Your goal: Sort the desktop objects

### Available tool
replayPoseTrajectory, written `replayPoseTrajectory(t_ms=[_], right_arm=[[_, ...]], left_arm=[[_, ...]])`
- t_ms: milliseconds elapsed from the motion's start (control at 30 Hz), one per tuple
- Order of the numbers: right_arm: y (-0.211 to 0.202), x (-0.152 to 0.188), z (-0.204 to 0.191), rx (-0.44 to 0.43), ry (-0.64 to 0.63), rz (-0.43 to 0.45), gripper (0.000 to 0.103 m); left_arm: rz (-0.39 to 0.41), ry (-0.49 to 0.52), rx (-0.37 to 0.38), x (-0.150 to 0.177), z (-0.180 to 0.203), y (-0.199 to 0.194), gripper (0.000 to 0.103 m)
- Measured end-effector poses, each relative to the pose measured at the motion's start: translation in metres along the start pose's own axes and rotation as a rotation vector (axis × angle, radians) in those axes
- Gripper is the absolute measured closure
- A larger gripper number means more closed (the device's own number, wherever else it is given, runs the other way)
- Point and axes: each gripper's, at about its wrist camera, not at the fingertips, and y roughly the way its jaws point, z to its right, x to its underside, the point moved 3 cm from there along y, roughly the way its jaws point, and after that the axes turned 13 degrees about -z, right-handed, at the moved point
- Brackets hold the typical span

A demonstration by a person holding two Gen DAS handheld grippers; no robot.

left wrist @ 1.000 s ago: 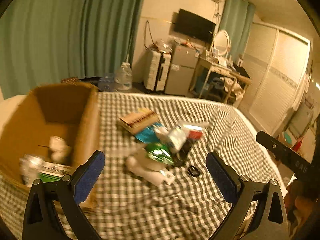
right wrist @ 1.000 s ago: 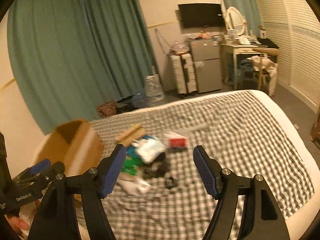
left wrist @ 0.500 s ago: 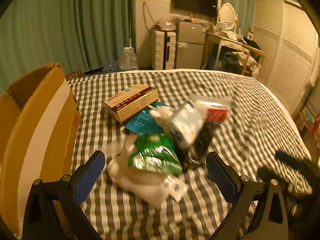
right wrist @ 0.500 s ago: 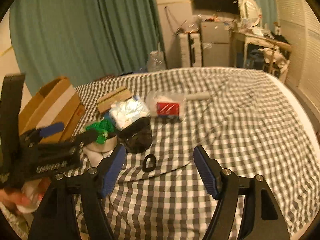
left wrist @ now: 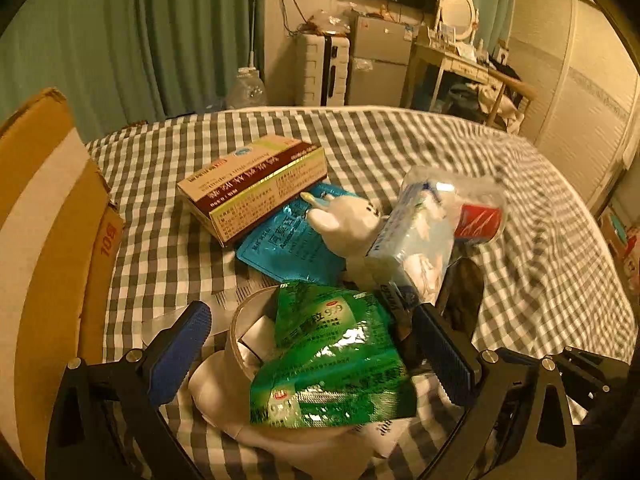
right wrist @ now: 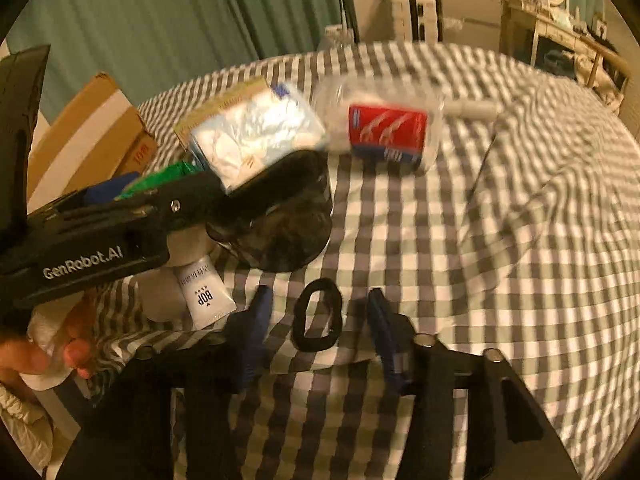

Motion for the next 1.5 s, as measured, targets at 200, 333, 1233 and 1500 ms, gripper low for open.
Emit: replayPoseTrajectory(t_ms=[200, 333, 1233, 1500], right_arm=[[0.002, 0.006, 0.005, 0.024, 0.007, -0.011, 0.082], [-0.007, 0.012, 0.005, 0.043, 0.002, 0.007, 0.092], [-0.068, 0.04, 0.014, 0.01, 0.088, 0.086, 0.094], [-0.075, 0.041, 0.04, -0.038, 0.21, 0.111, 0.094]], left_arm=[[-0.034, 0.027, -0.039, 0.0, -0.01, 0.0, 0.057], [-0.029, 0.007, -0.003, 0.004, -0.023, -0.015, 0.065], [-0.004, -0.139, 0.157, 0.071, -0.05, -0.077, 0.014], [-0.046, -0.089, 0.095, 0.095, -0.033, -0.094, 0.007]])
